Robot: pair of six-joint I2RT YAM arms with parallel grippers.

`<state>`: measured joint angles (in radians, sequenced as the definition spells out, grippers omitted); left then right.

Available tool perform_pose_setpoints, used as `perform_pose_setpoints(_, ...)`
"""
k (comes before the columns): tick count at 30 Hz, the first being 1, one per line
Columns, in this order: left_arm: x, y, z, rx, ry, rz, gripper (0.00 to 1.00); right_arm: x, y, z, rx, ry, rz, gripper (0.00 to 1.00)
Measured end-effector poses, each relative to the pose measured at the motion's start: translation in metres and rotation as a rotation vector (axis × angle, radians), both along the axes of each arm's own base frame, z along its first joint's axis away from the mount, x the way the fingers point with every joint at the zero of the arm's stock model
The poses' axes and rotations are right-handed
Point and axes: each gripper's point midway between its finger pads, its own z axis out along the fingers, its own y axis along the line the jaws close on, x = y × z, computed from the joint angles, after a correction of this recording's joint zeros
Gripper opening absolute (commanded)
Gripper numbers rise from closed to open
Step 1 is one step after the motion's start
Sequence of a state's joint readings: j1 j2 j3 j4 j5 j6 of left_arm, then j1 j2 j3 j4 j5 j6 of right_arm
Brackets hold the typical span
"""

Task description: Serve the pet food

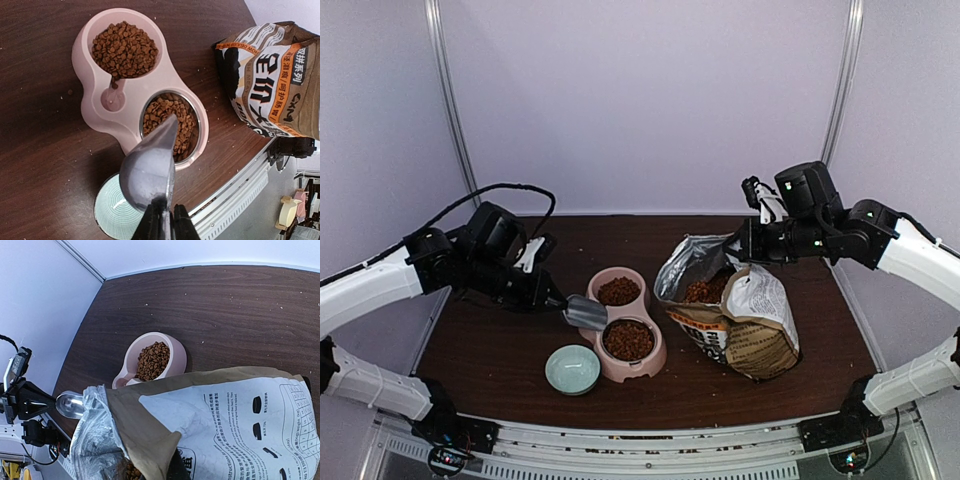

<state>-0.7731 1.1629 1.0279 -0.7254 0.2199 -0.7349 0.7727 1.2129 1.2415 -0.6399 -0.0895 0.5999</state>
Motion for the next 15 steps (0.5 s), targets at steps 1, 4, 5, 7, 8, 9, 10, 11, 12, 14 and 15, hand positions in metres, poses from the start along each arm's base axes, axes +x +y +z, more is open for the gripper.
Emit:
perform_pose_setpoints(1, 0.001, 0.000, 0.003, -0.009, -0.008, 0.006, 0.00, 0.000, 0.000, 0.000, 0.000, 0.000, 0.000, 0.00)
perform_pose_setpoints(4, 0.007, 0.001, 0.019, -0.077, -0.054, 0.036, 0.00, 0.000, 0.000, 0.000, 0.000, 0.000, 0.000, 0.00)
perform_pose_setpoints(5, 0.012, 0.002, 0.024, -0.109, -0.072, 0.058, 0.00, 0.000, 0.000, 0.000, 0.000, 0.000, -0.001, 0.00)
perform_pose_setpoints(7, 0.023, 0.010, 0.029, -0.150, -0.096, 0.110, 0.00, 0.000, 0.000, 0.000, 0.001, 0.000, -0.001, 0.00)
perform_pose_setpoints(8, 0.029, 0.015, 0.030, -0.165, -0.104, 0.137, 0.00, 0.000, 0.000, 0.000, 0.000, 0.000, 0.000, 0.00)
perform_pose_setpoints(9, 0.037, 0.022, 0.030, -0.185, -0.118, 0.177, 0.00, 0.000, 0.000, 0.000, 0.000, 0.000, -0.001, 0.00)
perform_pose_setpoints(10, 0.044, 0.029, 0.028, -0.196, -0.124, 0.214, 0.00, 0.000, 0.000, 0.000, 0.000, 0.000, -0.001, 0.00)
perform_pose_setpoints(11, 0.051, 0.038, 0.026, -0.207, -0.132, 0.256, 0.00, 0.000, 0.000, 0.000, 0.000, 0.000, -0.001, 0.00)
perform_pose_setpoints(12, 0.059, 0.049, 0.022, -0.217, -0.142, 0.303, 0.00, 0.000, 0.000, 0.000, 0.000, 0.000, -0.001, 0.00)
perform_pose_setpoints(14, 0.072, 0.075, 0.012, -0.223, -0.155, 0.415, 0.00, 0.000, 0.000, 0.000, 0.000, 0.000, -0.001, 0.00)
perform_pose_setpoints(15, 0.075, 0.084, 0.007, -0.222, -0.160, 0.452, 0.00, 0.000, 0.000, 0.000, 0.000, 0.000, -0.001, 0.00)
